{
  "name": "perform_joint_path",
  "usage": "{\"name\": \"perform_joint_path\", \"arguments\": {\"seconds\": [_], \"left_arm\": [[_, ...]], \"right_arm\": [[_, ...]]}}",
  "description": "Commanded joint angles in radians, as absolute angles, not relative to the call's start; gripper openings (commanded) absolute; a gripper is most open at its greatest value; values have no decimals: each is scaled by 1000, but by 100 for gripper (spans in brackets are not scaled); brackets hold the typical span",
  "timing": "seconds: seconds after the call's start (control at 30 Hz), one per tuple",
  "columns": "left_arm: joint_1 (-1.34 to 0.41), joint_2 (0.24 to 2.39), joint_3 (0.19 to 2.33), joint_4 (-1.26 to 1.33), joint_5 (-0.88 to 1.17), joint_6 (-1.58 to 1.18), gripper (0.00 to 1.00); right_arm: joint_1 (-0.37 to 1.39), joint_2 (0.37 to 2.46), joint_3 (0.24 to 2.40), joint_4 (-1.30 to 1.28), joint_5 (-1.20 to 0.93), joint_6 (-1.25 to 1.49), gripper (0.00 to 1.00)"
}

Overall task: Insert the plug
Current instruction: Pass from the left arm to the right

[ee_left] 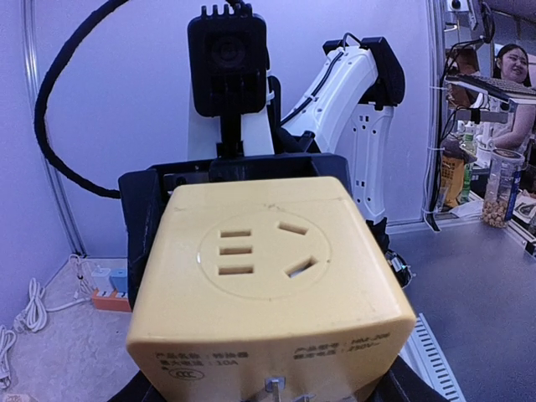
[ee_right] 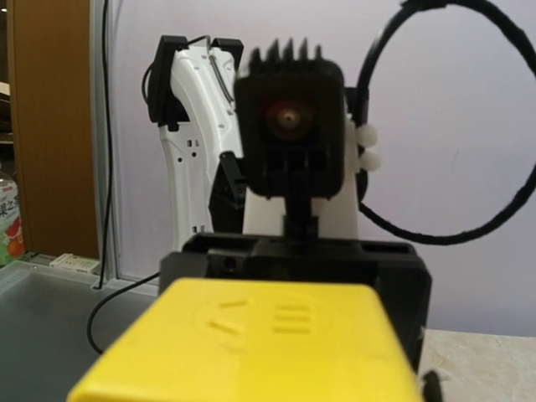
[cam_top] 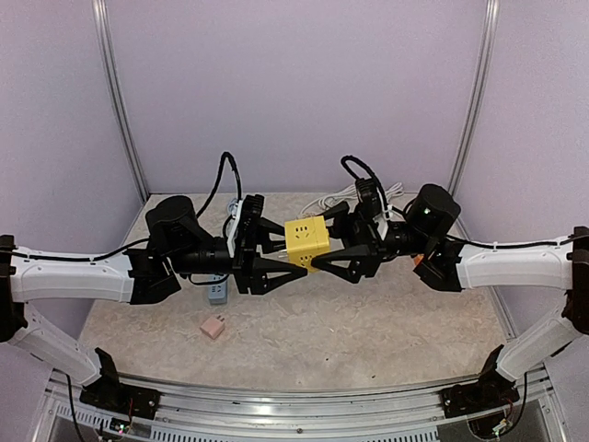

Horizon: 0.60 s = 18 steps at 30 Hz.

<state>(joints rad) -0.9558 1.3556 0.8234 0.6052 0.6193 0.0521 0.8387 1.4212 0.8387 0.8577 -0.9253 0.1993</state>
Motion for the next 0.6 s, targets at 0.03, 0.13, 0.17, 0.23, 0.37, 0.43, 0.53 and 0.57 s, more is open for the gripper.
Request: {"name": "perform_joint_path", "arguments": {"seconds": [0.03, 0.13, 0.17, 0.23, 0.37, 0.43, 0.53, 0.57], "left_arm": [[-963, 1358, 824, 631, 616, 56, 0], [-963, 1355, 825, 626, 612, 59, 0], [-963, 1354, 825, 625, 609, 59, 0], [-963, 1349, 825, 618, 603, 60, 1], [-963, 1330, 824, 586, 556, 62, 34], [-963, 1314, 807, 575, 529, 58, 69], [-963, 1266, 752, 582, 466, 35, 91], [-963, 1249, 729, 585, 430, 26, 96]], "right_arm": [[854, 1447, 878, 872, -953, 211, 71], [855, 1453, 891, 855, -976, 202, 53], [854, 1455, 897, 843, -984, 199, 46], [854, 1457, 906, 818, -998, 190, 34], [854, 1444, 908, 765, -994, 158, 23], [851, 1431, 907, 726, -978, 133, 22], [832, 1411, 904, 688, -969, 121, 18], [827, 1405, 902, 675, -967, 120, 17]]}}
